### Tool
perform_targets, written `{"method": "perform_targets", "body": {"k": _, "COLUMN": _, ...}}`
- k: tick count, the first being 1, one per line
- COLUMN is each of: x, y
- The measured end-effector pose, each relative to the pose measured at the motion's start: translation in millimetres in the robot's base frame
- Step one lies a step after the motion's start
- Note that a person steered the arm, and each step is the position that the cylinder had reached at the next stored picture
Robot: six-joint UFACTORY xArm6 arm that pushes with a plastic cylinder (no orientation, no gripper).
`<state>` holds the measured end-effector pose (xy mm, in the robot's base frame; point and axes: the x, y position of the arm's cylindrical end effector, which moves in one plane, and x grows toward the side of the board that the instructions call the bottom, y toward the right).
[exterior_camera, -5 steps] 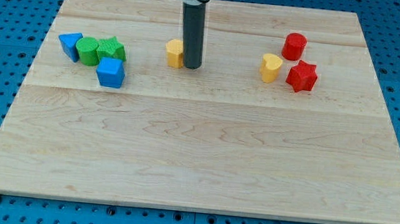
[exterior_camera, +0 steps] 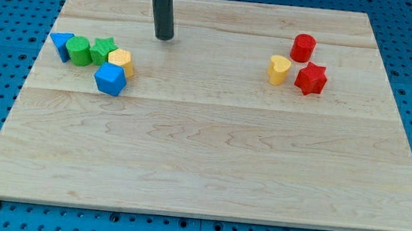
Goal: Push the red circle and yellow heart to the center
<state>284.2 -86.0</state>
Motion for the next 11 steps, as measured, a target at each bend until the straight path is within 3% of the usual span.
{"method": "perform_targets", "body": {"k": 2, "x": -41.9, "y": 143.2}}
{"method": "perform_targets", "body": {"k": 3, "x": -41.9, "y": 242.3}}
{"method": "perform_targets", "body": {"k": 4, "x": -9.1, "y": 263.4}}
{"method": "perform_targets", "body": {"k": 6, "x": 61.6, "y": 198.0}}
{"method": "perform_targets", "body": {"k": 7, "x": 72.0, "y": 197.9}}
{"method": "perform_targets", "body": {"k": 8, "x": 113.9, "y": 194.6}}
{"method": "perform_targets", "body": {"k": 9, "x": 132.7, "y": 221.3}}
{"method": "perform_targets", "body": {"k": 11, "x": 180.4, "y": 170.6}}
